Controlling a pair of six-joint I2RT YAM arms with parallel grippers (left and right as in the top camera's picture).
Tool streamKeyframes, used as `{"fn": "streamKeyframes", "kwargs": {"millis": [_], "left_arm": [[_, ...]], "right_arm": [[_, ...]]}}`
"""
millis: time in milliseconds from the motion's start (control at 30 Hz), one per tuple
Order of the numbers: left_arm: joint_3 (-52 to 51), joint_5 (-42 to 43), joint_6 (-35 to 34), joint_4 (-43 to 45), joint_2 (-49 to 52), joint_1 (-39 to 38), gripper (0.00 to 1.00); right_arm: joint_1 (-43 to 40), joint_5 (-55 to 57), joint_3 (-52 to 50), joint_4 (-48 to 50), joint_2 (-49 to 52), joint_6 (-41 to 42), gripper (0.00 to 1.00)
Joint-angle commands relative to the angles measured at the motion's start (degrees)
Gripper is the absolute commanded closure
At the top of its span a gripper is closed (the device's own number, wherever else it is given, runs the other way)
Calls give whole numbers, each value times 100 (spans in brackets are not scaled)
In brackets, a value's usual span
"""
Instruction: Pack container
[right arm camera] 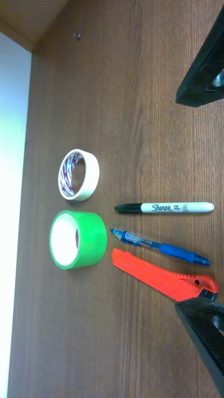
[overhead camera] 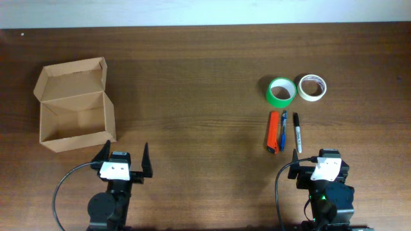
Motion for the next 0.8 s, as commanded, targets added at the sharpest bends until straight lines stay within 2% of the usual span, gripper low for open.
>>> {"fn": "streamKeyframes", "kwargs": {"millis": [0, 133, 233, 400, 600, 767], "left_arm": [[170, 358, -693, -269, -55, 22, 1], [656, 358, -905, -824, 76, 22, 0], [1453, 249, -872, -1008, 485, 24, 0], [3453, -85, -107, -1788, 2194, 22, 0], [6072, -105, 413, -3241, 4645, 24, 1], [8000, -138, 649, -3969, 6308, 59, 0]], "right_arm": [[15, 70, -48, 249, -59, 44, 1], [15, -623, -42, 802, -59, 96, 1], [15, -973, 59, 1008, -50, 321, 1], [15, -977, 629, 778, 339, 651, 1], [15, -1016, 2208, -140, 2140, 647, 1], [15, -1060, 4175, -970, 4140, 627, 1]]}}
